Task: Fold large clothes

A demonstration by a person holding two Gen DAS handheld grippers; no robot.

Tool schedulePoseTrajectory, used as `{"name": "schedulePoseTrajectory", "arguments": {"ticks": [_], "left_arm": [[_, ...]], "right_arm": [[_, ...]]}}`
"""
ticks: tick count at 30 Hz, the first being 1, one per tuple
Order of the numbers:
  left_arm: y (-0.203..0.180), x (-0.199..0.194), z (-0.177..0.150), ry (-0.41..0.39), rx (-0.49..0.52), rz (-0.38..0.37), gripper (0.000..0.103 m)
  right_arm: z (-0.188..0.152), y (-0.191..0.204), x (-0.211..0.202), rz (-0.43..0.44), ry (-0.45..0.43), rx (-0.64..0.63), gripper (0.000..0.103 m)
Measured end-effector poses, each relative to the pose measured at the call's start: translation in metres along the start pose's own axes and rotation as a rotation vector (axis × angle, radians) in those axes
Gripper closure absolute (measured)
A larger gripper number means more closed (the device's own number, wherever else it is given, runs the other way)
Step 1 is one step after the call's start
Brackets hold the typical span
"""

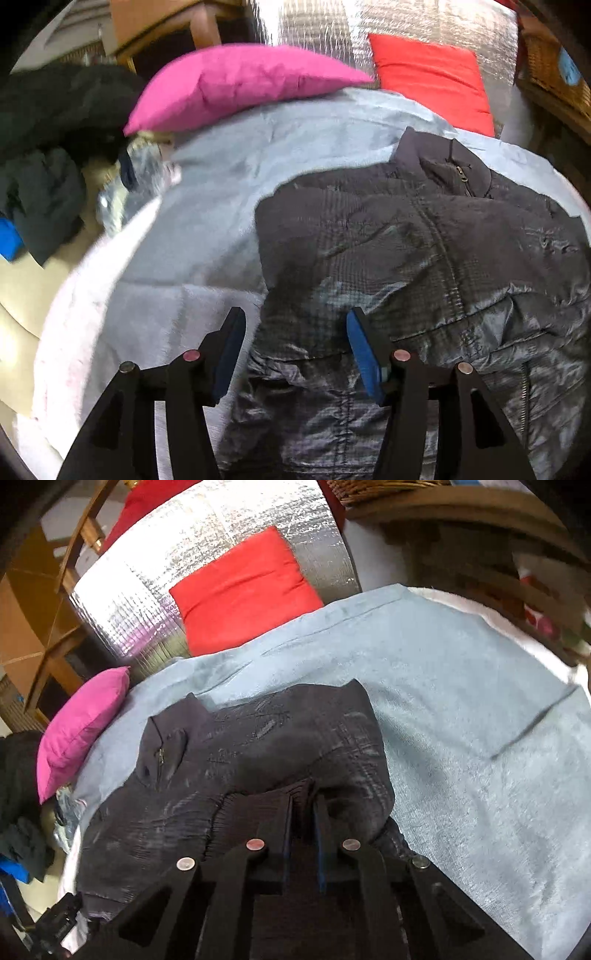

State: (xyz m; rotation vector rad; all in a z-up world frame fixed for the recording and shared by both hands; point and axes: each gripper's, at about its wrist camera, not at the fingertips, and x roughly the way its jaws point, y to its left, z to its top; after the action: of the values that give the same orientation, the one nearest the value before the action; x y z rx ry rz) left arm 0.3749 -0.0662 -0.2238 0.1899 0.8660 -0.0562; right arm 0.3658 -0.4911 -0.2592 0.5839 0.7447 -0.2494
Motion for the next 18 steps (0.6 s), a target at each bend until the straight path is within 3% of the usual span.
{"name": "schedulePoseTrajectory", "arguments": {"ticks": [1,2,3,4,5,8,11,15,16,18], "left_arm": [[-0.002,-0.005,0.0,-0.024,0.017,0.02,0.045],[-0.002,-0.008,0.001,-0.037,0.024,0.032,0.045],[-0.003,-0.012,0.002,-0.058,0.031,0.045,0.045],[-0.002,-0.016,0.003,-0.079,0.035,0.052,0.045],[-0.003,-0.019,0.003,-0.089,0.036,0.054,0.045],[-0.003,-0.027,0.007,-0.12,0.038,0.067,0.045],[-0.002,-0.031,0.009,-0.128,0.027,0.048,0.045],[0.0,-0.036,0.009,-0.139,0.016,0.041,0.044],[0.001,-0.036,0.01,-0.141,0.013,0.04,0.044],[0.003,-0.039,0.01,-0.149,0.004,0.028,0.044]], "right_arm": [[0.0,-0.001,-0.003,0.001,-0.005,0.004,0.087],[0.002,-0.002,-0.005,-0.004,-0.012,0.006,0.077],[0.003,-0.002,-0.008,-0.012,-0.024,0.011,0.055],[0.005,-0.003,-0.01,-0.005,-0.031,0.017,0.041],[0.004,-0.006,-0.015,0.02,-0.049,0.036,0.017],[-0.001,-0.004,-0.03,0.048,-0.133,0.058,0.015],[-0.007,0.008,-0.022,0.044,-0.076,-0.009,0.015],[-0.018,0.02,0.003,-0.046,0.001,-0.081,0.017],[-0.02,0.02,0.008,-0.062,0.014,-0.082,0.019],[-0.024,0.019,0.021,-0.098,0.057,-0.086,0.036]]}}
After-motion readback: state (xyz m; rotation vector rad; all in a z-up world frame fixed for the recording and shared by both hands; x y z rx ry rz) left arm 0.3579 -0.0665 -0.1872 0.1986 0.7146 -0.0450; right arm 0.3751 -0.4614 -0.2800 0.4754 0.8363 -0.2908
